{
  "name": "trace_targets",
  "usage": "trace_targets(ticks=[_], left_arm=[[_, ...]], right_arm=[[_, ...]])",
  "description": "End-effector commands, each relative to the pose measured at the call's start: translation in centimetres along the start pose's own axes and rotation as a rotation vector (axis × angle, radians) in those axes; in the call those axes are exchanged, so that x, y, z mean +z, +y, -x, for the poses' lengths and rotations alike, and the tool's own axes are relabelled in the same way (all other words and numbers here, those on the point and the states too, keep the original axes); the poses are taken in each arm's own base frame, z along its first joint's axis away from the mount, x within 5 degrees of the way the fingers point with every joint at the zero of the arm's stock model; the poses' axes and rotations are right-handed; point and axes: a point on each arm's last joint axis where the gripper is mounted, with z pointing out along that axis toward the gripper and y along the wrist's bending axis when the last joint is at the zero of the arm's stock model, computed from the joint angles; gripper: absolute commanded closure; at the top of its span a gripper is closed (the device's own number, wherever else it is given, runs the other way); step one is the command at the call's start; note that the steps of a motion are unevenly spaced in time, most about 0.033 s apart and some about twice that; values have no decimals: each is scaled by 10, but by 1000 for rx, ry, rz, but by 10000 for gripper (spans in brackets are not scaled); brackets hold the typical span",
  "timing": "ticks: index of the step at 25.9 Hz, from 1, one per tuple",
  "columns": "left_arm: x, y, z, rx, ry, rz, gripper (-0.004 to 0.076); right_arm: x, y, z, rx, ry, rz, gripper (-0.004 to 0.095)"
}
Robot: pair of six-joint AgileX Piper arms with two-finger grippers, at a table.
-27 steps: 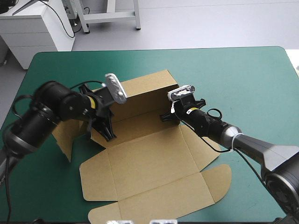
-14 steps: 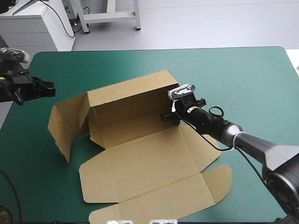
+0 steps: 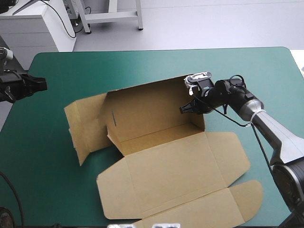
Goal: Fold the box
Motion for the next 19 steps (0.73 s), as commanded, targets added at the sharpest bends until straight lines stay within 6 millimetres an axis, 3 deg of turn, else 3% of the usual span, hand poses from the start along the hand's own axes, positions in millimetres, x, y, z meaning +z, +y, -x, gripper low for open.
trace_targets(ticks=[1,7,12,19], left_arm=[[-15,-11,12,7,-100,-1,732],[-15,-11,12,7,-100,-1,732],[-15,-12,12,4,-102,-7,732],[-11,-9,13,-4,-106,-4,732]], right_arm=[[-38,-9,17,10,8,-114,920],[-43,-10,36,84,43,-124,920],[-25,-12,55,156,67,-127,920],[7,-44,72,283,161,-168,920]])
